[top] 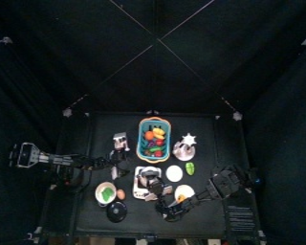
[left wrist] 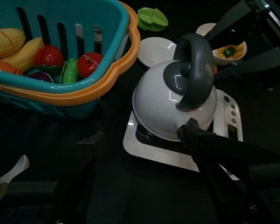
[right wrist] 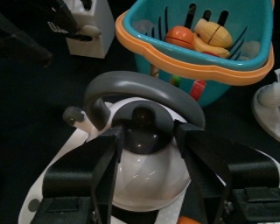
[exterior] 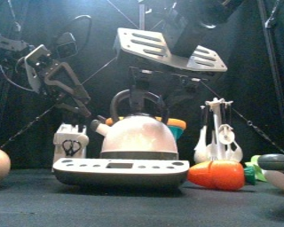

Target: Grab kettle lid

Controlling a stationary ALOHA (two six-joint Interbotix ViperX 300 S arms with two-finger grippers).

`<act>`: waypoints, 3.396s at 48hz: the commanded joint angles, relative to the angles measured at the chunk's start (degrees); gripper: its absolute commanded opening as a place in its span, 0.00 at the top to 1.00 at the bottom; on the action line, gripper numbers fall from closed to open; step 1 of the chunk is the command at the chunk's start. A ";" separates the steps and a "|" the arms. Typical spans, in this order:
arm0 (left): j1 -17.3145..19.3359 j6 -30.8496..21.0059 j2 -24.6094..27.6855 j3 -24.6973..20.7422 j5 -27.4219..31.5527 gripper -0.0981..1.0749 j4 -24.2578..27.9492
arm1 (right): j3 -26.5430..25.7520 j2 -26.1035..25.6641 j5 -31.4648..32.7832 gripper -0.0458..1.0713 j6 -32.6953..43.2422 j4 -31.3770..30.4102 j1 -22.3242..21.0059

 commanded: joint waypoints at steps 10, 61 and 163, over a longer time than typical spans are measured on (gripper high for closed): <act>-0.18 0.09 4.13 -4.13 -2.72 0.05 0.09 | -1.23 -2.55 -0.09 0.21 0.18 -0.18 -1.41; -3.87 0.09 10.72 -8.79 -3.43 0.05 0.35 | -2.72 -1.14 -2.20 0.21 0.09 -0.18 -3.96; -4.75 0.00 9.93 -6.50 -2.99 0.05 0.18 | -1.93 -2.46 -3.96 0.49 -0.09 -0.18 -1.05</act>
